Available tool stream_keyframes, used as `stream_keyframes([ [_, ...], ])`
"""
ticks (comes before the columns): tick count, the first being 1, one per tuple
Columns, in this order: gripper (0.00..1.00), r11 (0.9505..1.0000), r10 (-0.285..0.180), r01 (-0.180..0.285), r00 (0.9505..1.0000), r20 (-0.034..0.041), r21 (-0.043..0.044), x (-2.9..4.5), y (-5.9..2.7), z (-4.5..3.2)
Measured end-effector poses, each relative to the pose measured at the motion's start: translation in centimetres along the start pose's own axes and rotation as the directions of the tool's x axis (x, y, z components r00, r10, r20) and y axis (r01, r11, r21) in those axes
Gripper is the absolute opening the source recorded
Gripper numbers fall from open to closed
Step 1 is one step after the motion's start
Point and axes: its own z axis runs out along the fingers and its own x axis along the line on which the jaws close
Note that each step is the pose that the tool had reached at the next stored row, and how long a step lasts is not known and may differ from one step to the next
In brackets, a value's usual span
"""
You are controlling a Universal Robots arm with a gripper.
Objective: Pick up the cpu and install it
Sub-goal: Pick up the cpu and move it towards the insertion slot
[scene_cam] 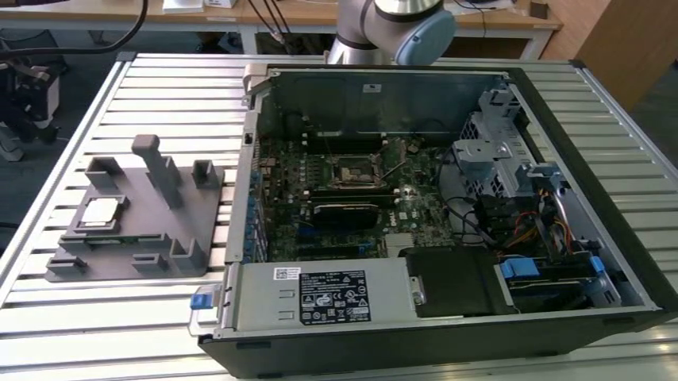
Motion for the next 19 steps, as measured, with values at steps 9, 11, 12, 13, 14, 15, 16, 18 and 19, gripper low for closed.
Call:
stream_keyframes([
  [9, 0.64, 1.0, -0.001, 0.001, 1.0, -0.0074, 0.0005, 0.0, -0.13, 0.54],
  [11, 0.7, 0.9998, -0.018, 0.018, 0.9998, -0.0085, 0.0005, 0.0, -0.16, 0.75],
  [12, 0.7, 0.9997, -0.026, 0.026, 0.9996, -0.0091, 0.0005, 0.0, -0.18, 0.87],
  [13, 0.76, 0.9994, -0.034, 0.034, 0.9994, -0.0098, 0.0004, -0.01, -0.24, 1.0],
  [14, 0.76, 0.9992, -0.039, 0.039, 0.9992, -0.0105, 0.0004, -0.01, -0.31, 1.11],
  [15, 0.76, 0.999, -0.044, 0.044, 0.999, -0.0113, 0.0003, -0.01, -0.4, 1.25],
  [16, 0.76, 0.9989, -0.048, 0.048, 0.9988, -0.0126, 0.0002, -0.02, -0.5, 1.4],
  [18, 0.76, 0.9987, -0.05, 0.05, 0.9986, -0.0136, 0.0005, -0.03, -0.77, 1.74],
  [19, 0.76, 0.9987, -0.05, 0.05, 0.9986, -0.0133, 0.0002, -0.04, -0.85, 1.92],
])
